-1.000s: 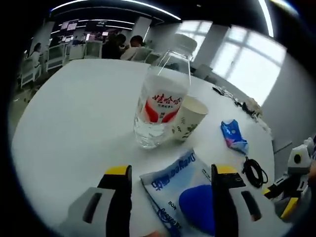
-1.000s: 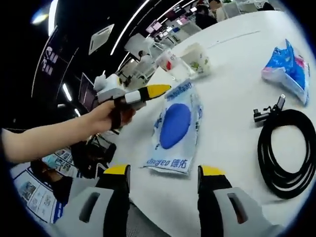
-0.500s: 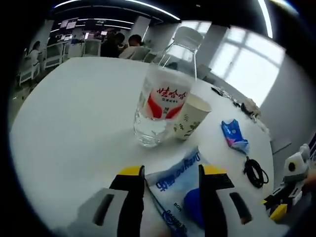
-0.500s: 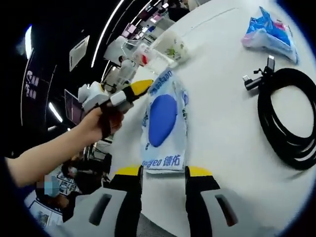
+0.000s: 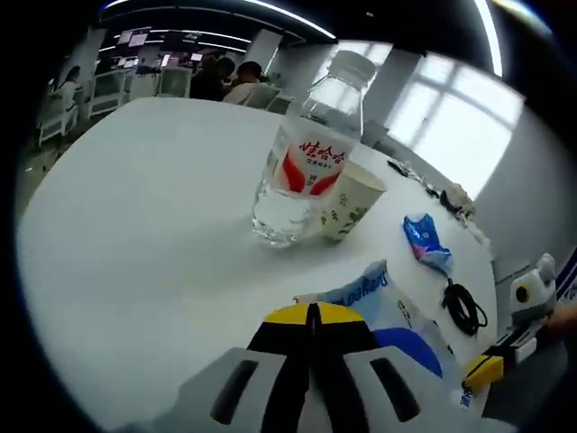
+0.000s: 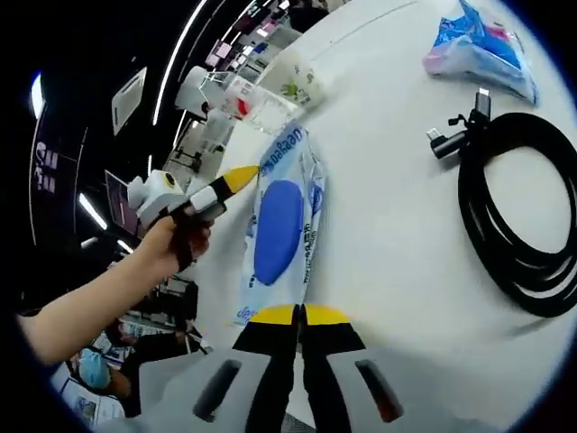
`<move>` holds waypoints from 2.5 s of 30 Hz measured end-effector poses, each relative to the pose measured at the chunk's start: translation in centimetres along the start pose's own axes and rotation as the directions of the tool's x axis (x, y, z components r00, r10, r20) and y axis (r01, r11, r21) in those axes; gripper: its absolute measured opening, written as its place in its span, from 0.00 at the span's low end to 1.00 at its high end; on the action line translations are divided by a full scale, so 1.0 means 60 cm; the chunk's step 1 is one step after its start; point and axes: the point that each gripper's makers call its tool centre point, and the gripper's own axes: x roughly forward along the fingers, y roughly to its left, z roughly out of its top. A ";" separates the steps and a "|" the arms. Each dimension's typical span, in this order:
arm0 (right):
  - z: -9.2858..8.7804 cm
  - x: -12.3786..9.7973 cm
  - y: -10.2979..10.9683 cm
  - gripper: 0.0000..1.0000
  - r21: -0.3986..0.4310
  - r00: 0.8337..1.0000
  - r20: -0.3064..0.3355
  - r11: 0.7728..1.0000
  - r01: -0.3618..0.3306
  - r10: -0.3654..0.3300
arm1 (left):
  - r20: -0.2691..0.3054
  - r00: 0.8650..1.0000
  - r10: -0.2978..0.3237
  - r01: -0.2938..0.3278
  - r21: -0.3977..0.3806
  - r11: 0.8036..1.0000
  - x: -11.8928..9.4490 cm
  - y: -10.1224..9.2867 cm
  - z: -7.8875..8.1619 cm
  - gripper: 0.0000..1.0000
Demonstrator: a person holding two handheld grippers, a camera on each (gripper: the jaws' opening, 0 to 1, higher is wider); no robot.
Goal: Arrange the tabletop items into an orderly group along one side of the table until the central work area is clear of visible clutter.
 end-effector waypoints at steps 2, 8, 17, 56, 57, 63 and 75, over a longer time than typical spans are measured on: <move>0.001 -0.005 0.007 0.00 -0.036 1.000 -0.011 0.999 -0.008 0.008 | 0.007 1.000 -0.004 0.004 -0.006 1.000 -0.002 -0.005 -0.005 0.00; -0.005 -0.008 0.003 0.00 -0.062 1.000 -0.019 0.998 -0.005 0.004 | 0.054 0.996 0.069 -0.073 0.072 0.995 -0.014 0.019 0.024 0.06; -0.012 -0.009 0.002 0.00 -0.091 0.999 -0.046 0.996 -0.009 0.005 | -0.150 0.984 -0.092 0.114 0.141 0.983 0.033 -0.021 0.016 0.39; 0.168 -0.189 -0.026 0.00 -0.334 0.989 0.115 0.941 -0.052 0.096 | 0.197 0.979 -0.044 0.068 -0.118 0.991 -0.103 -0.192 0.127 0.00; 0.186 -0.196 -0.028 0.00 -0.347 0.989 0.121 0.937 -0.042 0.089 | 0.204 0.978 -0.039 0.065 -0.123 0.990 -0.102 -0.196 0.129 0.00; 0.282 -0.228 -0.046 0.00 -0.457 0.984 0.165 0.889 0.022 0.060 | 0.216 0.976 0.008 0.028 -0.162 0.986 -0.084 -0.217 0.130 0.00; 0.365 -0.249 -0.071 0.00 -0.602 0.991 0.128 0.797 0.048 0.037 | 0.241 0.968 0.065 -0.011 -0.219 0.976 -0.026 -0.247 0.140 0.00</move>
